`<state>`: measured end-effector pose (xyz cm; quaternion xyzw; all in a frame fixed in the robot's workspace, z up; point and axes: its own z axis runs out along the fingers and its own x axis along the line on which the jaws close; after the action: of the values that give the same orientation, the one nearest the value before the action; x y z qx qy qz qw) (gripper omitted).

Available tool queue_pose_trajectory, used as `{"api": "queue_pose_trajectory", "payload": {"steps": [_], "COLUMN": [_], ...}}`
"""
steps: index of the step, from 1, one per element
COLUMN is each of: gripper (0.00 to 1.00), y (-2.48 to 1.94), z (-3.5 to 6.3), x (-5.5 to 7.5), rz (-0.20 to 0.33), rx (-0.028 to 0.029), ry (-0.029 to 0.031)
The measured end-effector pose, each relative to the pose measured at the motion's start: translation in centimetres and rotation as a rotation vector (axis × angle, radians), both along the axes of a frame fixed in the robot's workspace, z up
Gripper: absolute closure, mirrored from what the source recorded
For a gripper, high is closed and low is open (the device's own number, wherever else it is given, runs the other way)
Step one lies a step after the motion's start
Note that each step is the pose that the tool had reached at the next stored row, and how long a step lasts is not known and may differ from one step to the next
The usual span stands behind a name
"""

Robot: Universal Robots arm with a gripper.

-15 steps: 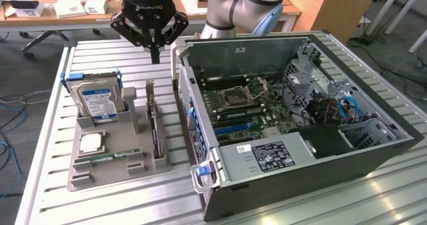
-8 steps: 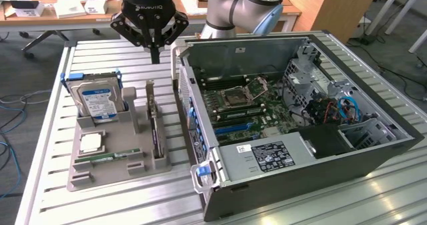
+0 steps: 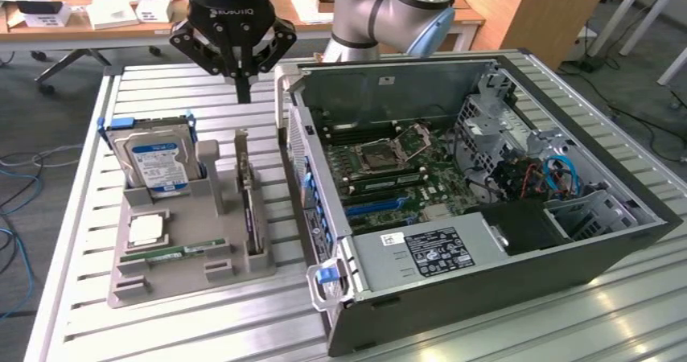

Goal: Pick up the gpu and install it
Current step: 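Reach for the gpu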

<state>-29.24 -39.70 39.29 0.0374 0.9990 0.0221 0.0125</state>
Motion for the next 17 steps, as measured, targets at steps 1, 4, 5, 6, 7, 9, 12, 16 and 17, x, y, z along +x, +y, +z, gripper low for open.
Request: {"api": "queue_pose_trajectory", "payload": {"steps": [1,4,5,6,7,9,12,16,17], "gripper": [0.89,0.89,0.89,0.89,0.89,0.89,0.89,0.89,0.89], "y": [0.00,0.00,0.00,0.00,0.00,0.00,0.00,-0.37,-0.55], "z": [0.00,0.00,0.00,-0.01,-0.01,-0.01,-0.01,0.00,-0.01], "x": [-0.11,-0.52,-0.65,-0.72,-0.72,-0.72,-0.72,-0.73,-0.73], "rz": [0.000,0.000,0.000,0.000,0.000,0.000,0.000,0.000,0.000], "rx": [0.0000,0.0000,0.0000,0.0000,0.0000,0.0000,0.0000,0.0000,0.0000], "ry": [-0.0001,0.0000,0.0000,0.0000,0.0000,0.0000,0.0000,0.0001,0.0000]}}
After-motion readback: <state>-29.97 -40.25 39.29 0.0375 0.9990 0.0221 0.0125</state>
